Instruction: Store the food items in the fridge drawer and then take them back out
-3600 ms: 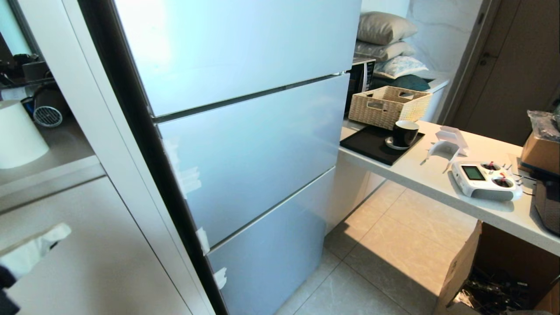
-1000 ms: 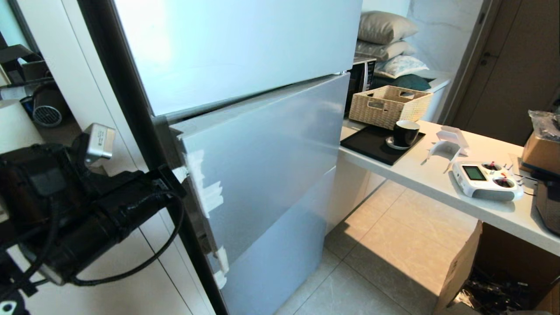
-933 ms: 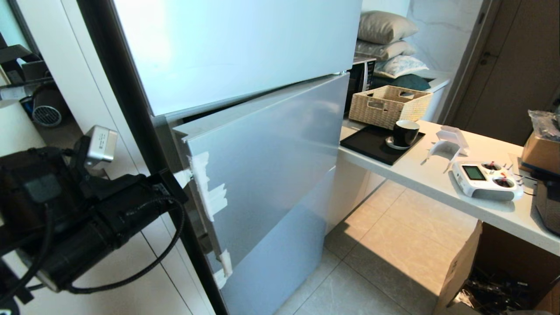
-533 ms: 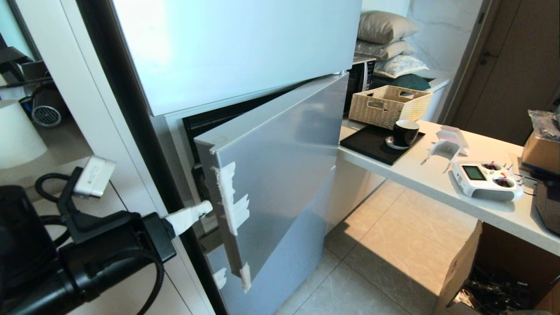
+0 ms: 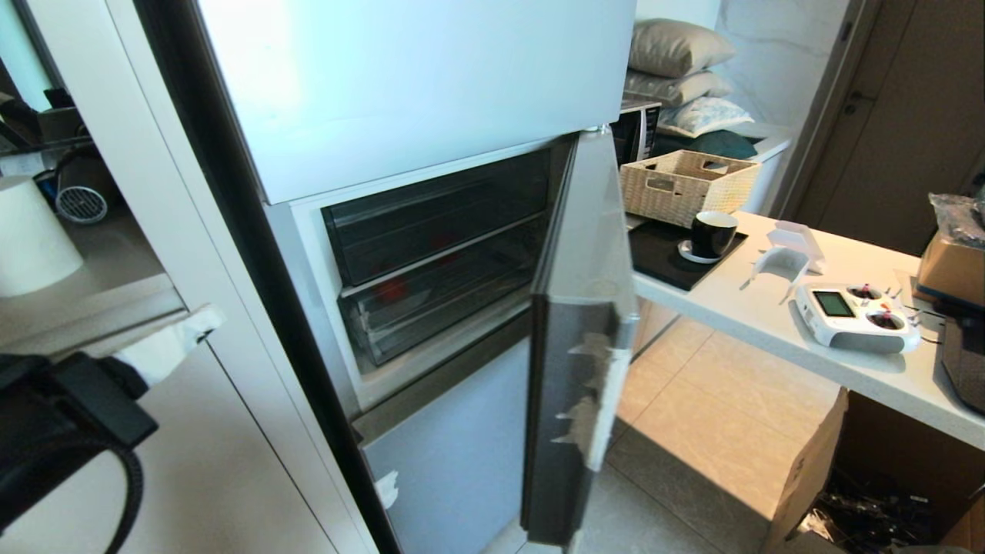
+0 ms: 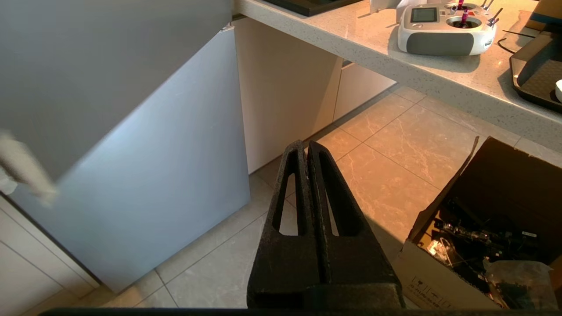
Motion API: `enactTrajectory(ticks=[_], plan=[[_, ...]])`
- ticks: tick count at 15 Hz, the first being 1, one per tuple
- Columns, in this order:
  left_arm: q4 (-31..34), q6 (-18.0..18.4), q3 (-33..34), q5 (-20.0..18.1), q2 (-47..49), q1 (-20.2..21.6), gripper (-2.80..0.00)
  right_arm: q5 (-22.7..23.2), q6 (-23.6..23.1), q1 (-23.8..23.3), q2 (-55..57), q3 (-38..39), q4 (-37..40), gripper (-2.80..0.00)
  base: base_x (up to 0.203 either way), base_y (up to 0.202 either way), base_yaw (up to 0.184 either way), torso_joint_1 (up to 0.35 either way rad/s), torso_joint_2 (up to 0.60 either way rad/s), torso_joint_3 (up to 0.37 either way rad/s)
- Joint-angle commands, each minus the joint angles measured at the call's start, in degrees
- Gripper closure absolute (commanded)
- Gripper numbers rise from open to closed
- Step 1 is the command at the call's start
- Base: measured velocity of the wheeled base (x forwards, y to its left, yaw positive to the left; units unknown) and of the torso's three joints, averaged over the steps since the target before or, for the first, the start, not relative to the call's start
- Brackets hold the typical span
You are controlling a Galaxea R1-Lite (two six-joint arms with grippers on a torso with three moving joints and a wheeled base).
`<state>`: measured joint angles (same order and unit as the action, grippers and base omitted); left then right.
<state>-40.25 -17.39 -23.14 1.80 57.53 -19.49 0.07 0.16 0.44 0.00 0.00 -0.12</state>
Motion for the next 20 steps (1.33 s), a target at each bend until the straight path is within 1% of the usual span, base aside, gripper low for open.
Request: enactTrajectory(ticks=[1, 2, 3, 4, 6, 7, 8, 9, 10, 11, 12, 13, 15, 16, 17, 18, 19, 20], plan=[[10.29, 3.10, -1.14, 2.28, -13.38, 1.04, 0.00, 0.01, 0.02, 0.00, 0.09, 0.00, -0.06, 0.00, 0.000, 0.000, 0.000, 0.000, 0.00, 0.000], [15.30, 6.87, -1.04, 5.55, -17.59, 1.63, 0.00, 0.01, 0.02, 0.00, 0.09, 0.00, 0.01, 0.00, 0.000, 0.000, 0.000, 0.000, 0.00, 0.000], [18.70, 9.85, -0.42, 8.03, -20.97, 3.86, 0.00, 0.01, 0.02, 0.00, 0.09, 0.00, 0.03, 0.00, 0.000, 0.000, 0.000, 0.000, 0.00, 0.000], [20.59, 11.80, 0.74, 9.01, -23.33, 8.58, 0.00, -0.03, 0.02, 0.08, 0.09, 0.00, -0.01, 0.00, 0.000, 0.000, 0.000, 0.000, 0.00, 0.000], [22.94, 14.99, 4.83, 9.14, -31.11, 20.15, 0.00, -0.07, 0.02, 0.00, 0.09, 0.00, 0.03, 0.00, 0.000, 0.000, 0.000, 0.000, 0.00, 0.000], [23.78, 16.94, 8.87, 8.26, -35.56, 24.20, 0.00, 0.01, 0.01, 0.00, 0.09, 0.00, -0.06, 0.00, 0.000, 0.000, 0.000, 0.000, 0.00, 0.000], [24.30, 18.89, 14.47, 6.14, -39.22, 25.90, 0.00, 0.01, 0.02, 0.00, 0.09, 0.00, -0.06, 0.00, 0.000, 0.000, 0.000, 0.000, 0.00, 0.000], [25.08, 20.76, 19.62, 2.41, -40.87, 26.55, 0.00, 0.01, 0.02, 0.00, 0.09, 0.00, -0.03, 0.00, 0.000, 0.000, 0.000, 0.000, 0.00, 0.000], [27.66, 22.23, 22.61, -3.05, -41.10, 26.99, 0.00, 0.01, -0.07, 0.00, 0.09, 0.00, -0.06, 0.00, 0.000, 0.000, 0.000, 0.000, 0.00, 0.000], [33.63, 23.38, 23.35, -8.20, -41.14, 27.16, 0.00, 0.01, 0.02, 0.00, 0.09, 0.00, -0.06, 0.00, 0.000, 0.000, 0.000, 0.000, 0.00, 0.000], [40.08, 24.27, 21.76, -8.88, -41.09, 26.40, 0.00, 0.01, 0.02, 0.00, 0.09, 0.00, -0.01, 0.00, 0.000, 0.000, 0.000, 0.000, 0.00, 0.000], [43.07, 24.82, 20.73, -8.80, -40.74, 24.06, 0.00, 0.01, 0.02, 0.00, 0.09, 0.00, -0.06, 0.00, 0.000, 0.000, 0.000, 0.000, 0.00, 0.000], [43.34, 25.02, 20.29, -8.58, -39.97, 17.54, 0.00, 0.01, -0.07, 0.00, 0.09, 0.00, 0.03, 0.00, 0.000, 0.000, 0.000, 0.000, 0.00, 0.000], [42.76, 25.05, 20.52, -8.47, -41.44, 16.41, 0.00, 0.01, -0.03, 0.07, 0.09, -0.05, -0.01, 0.00, 0.000, 0.000, 0.000, 0.000, 0.00, 0.000], [39.26, 25.05, 21.63, -7.72, -42.64, 16.34, 0.00, -0.06, -0.06, 0.00, 0.09, 0.00, 0.01, 0.00, 0.000, 0.000, 0.000, 0.000, 0.00, 0.000], [37.59, 25.21, 22.39, -5.95, -45.38, 17.30, 0.00, 0.01, -0.07, 0.00, 0.09, 0.00, -0.06, 0.00, 0.000, 0.000, 0.000, 0.000, 0.00, 0.000], [37.99, 25.12, 22.52, -4.11, -48.83, 18.35, 0.00, 0.01, -0.07, 0.00, 0.09, 0.00, 0.02, 0.00, 0.000, 0.000, 0.000, 0.000, 0.00, 0.000], [38.74, 25.23, 22.46, -3.34, -51.87, 18.94, 0.00, 0.01, -0.07, 0.00, 0.09, 0.00, 0.02, 0.00, 0.000, 0.000, 0.000, 0.000, 0.00, 0.000]])
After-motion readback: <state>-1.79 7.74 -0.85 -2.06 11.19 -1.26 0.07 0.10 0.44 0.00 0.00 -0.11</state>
